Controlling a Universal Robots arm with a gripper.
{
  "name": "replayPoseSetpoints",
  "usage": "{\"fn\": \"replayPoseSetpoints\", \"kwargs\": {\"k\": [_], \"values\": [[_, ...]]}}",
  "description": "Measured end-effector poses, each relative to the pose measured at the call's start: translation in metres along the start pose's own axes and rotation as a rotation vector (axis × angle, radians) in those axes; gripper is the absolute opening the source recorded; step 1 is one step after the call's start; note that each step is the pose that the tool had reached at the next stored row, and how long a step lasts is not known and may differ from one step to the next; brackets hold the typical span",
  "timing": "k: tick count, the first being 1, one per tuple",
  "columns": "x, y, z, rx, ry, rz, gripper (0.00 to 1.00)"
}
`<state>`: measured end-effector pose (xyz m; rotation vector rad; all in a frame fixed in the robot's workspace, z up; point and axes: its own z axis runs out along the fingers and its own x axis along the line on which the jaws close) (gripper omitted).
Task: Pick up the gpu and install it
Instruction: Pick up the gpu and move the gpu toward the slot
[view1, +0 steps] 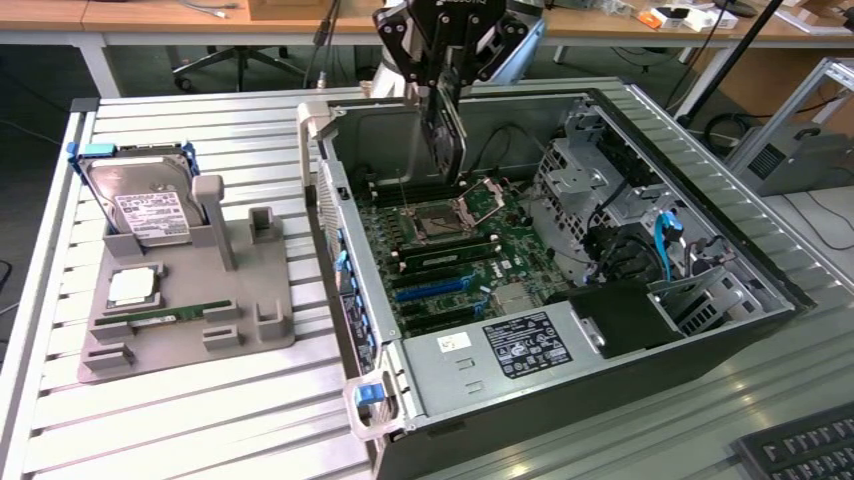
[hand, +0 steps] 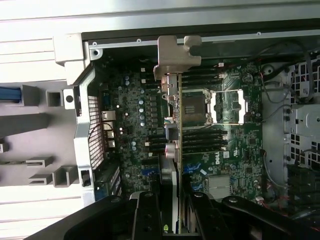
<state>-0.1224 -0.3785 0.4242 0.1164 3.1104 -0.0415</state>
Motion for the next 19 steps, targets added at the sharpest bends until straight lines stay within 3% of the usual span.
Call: {"fn": "replayPoseSetpoints", "kwargs": {"k": [19], "values": [[-0.0084, 0.0006, 0.0004, 0.0015, -0.0001, 0.0, 0.27]]}}
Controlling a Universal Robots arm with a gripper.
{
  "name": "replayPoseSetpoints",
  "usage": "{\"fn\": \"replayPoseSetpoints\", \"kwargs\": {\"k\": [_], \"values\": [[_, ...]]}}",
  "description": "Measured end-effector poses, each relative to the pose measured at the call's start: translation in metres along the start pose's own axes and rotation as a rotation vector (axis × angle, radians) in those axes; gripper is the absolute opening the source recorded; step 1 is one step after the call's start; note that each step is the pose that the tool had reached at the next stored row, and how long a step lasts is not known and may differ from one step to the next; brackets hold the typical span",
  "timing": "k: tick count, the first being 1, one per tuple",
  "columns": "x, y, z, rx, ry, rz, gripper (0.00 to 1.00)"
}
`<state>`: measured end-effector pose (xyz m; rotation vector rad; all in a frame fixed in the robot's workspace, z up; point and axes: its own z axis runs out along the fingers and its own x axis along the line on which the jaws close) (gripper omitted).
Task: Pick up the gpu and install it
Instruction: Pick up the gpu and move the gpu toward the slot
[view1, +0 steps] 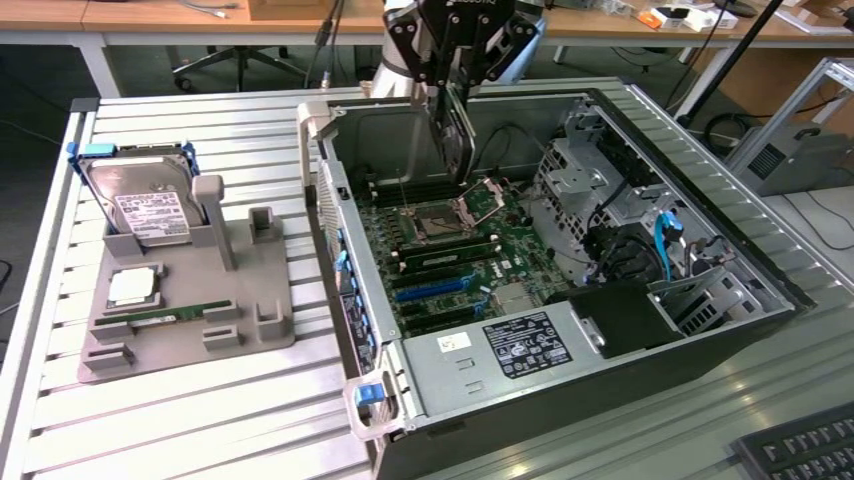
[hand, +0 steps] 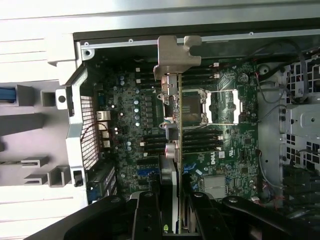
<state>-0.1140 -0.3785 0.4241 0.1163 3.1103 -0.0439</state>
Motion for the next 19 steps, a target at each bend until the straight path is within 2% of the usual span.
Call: {"fn": "replayPoseSetpoints", "kwargs": {"k": [19], "values": [[-0.0073, 0.0006, 0.0009, 0.0021, -0.0002, 0.0, 0.27]]}}
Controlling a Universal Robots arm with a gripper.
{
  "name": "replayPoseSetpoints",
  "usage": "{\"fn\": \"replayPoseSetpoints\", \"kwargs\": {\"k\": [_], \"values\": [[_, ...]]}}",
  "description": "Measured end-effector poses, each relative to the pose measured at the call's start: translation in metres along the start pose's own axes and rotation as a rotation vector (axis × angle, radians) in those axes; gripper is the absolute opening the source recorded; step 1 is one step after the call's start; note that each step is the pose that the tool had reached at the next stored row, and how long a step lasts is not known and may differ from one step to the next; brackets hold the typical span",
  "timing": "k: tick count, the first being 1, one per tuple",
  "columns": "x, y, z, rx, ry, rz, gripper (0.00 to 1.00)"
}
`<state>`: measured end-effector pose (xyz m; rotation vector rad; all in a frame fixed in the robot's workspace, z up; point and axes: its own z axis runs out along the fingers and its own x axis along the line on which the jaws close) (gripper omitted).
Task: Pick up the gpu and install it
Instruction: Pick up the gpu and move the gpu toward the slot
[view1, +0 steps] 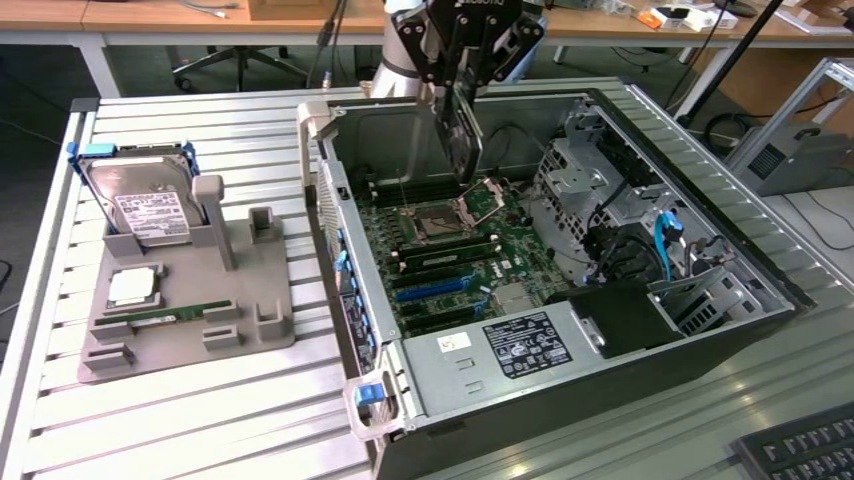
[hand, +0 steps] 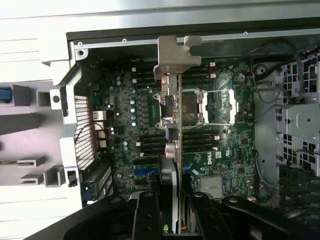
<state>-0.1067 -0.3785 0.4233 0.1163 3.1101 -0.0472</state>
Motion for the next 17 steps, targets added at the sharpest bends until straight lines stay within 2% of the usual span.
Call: {"fn": "replayPoseSetpoints", "kwargs": {"k": [17], "values": [[-0.007, 0.0006, 0.011, 0.0016, -0.0001, 0.0, 0.27]]}}
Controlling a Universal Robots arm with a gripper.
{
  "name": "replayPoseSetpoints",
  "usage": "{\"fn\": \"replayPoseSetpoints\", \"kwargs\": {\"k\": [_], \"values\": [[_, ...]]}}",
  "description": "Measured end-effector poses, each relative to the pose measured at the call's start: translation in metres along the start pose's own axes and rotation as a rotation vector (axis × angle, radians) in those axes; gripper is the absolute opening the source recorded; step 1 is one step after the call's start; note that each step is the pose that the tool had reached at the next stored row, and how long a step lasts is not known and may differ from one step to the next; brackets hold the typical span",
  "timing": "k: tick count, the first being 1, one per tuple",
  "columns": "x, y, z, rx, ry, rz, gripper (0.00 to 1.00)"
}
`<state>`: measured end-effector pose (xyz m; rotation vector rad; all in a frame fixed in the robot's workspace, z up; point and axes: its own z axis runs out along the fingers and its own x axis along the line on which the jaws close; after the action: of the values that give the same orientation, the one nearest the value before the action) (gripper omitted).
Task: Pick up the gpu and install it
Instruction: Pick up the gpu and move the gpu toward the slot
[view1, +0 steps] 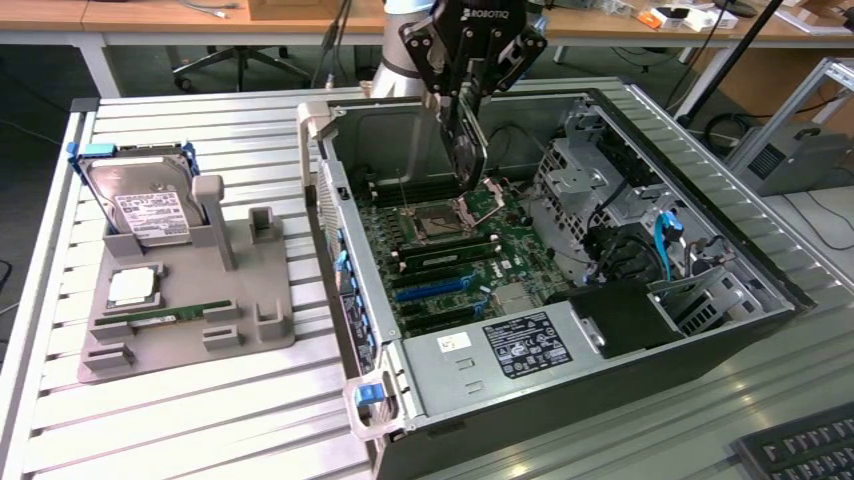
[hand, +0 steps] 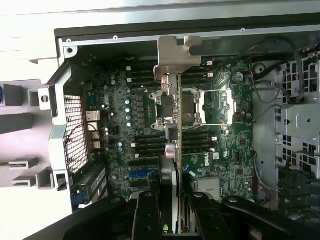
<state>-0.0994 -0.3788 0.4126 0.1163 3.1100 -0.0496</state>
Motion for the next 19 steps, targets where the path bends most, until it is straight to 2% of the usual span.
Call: {"fn": "replayPoseSetpoints", "kwargs": {"k": [19], "values": [[0.0001, -0.0002, 0.0084, 0.0001, 0.0, 0.0, 0.27]]}}
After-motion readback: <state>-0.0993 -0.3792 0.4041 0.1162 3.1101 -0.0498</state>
